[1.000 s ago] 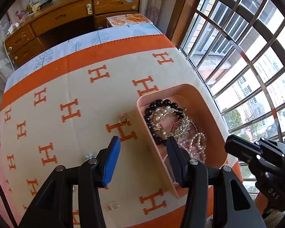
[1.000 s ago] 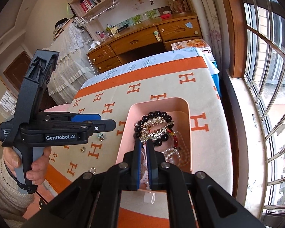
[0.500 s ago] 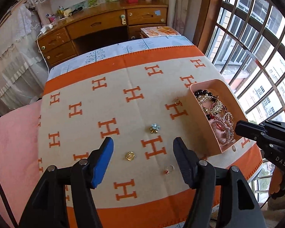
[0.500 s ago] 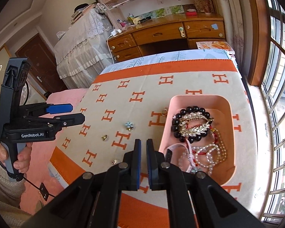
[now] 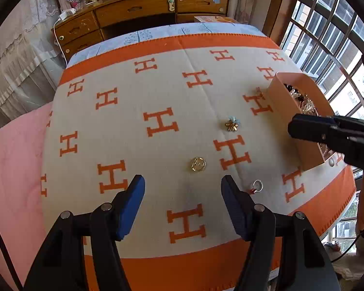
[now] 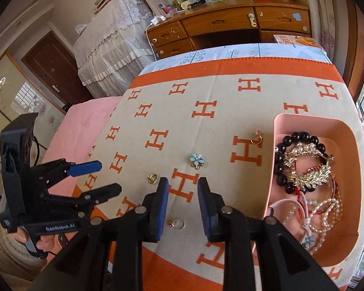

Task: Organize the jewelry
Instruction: 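Move both tools back over the small jewelry on the blanket, then grasp the gold round pendant with the left tool while the right grasps the blue flower brooch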

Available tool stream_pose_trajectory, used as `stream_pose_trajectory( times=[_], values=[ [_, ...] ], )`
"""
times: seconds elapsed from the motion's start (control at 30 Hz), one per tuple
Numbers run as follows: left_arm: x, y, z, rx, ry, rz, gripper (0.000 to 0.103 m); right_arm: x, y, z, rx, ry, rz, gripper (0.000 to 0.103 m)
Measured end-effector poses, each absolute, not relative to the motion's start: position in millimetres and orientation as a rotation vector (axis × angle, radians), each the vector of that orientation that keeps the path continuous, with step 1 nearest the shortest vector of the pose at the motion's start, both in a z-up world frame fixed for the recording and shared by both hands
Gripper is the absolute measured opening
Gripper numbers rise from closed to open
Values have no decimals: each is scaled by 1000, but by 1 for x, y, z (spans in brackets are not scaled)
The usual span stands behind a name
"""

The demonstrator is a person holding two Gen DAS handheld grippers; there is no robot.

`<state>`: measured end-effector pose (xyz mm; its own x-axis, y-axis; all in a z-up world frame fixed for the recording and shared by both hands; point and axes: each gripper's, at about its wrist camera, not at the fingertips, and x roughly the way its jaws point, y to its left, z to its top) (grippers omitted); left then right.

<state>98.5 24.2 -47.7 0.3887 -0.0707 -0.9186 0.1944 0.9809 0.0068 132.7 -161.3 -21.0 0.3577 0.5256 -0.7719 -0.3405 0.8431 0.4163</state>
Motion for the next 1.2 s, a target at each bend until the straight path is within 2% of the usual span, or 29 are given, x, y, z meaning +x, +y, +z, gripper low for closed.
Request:
stream_pose_trajectory(
  times=[0.2, 0.4, 1.2],
  values=[
    [101, 26, -82, 134, 1141, -156, 63, 148, -148, -51, 211, 1138, 534, 25],
    [111, 21, -94, 132, 1092, -163, 63, 152, -131, -77, 187, 1180, 494, 25],
    [121, 20, -107, 120, 1068, -244, 63, 165, -89, -86, -53, 973, 353, 25]
  ],
)
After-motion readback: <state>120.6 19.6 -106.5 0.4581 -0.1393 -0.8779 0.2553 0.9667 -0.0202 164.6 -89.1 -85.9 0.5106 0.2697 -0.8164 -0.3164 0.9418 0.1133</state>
